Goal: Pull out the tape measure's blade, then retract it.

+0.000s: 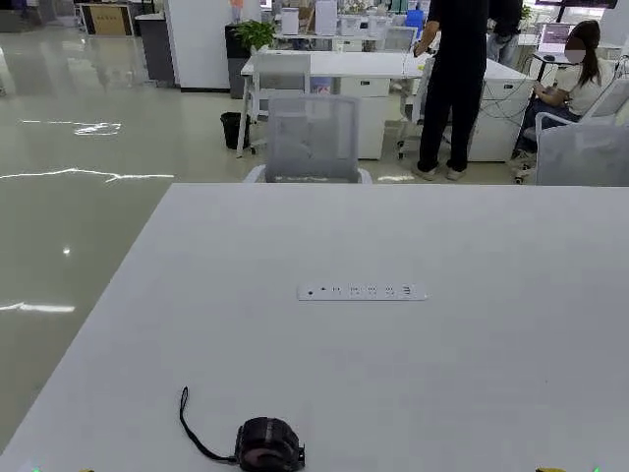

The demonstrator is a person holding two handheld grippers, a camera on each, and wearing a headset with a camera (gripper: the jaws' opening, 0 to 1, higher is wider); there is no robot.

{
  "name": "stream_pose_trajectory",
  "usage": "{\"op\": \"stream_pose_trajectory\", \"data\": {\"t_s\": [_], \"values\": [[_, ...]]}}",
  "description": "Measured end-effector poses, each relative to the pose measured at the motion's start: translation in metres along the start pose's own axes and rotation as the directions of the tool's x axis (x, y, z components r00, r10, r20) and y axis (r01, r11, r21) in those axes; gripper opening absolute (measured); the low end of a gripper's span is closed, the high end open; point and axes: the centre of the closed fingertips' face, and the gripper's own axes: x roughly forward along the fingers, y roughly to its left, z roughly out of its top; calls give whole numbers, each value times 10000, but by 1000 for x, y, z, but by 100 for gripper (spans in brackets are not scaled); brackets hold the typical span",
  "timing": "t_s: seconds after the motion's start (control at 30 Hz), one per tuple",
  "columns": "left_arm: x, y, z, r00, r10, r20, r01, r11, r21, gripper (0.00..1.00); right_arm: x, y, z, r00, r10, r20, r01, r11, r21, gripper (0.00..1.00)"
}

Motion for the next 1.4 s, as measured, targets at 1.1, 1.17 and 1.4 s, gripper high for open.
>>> {"op": "stream_pose_trajectory", "data": {"t_s": [1.1,1.17,1.4], "values": [[2,-10,-3,9987,-399,-313,410,9986,347,99,-6,0,-12,9995,-28,-316,24,9999,-141,100],[1,-10,-3,9986,-410,-330,423,9983,411,99,-5,0,-13,9995,-70,-320,63,9998,-204,100],[-1,-4,-2,9992,-296,-276,307,9987,405,99,-8,-1,-19,9991,-138,-394,138,9999,-2,100]]}}
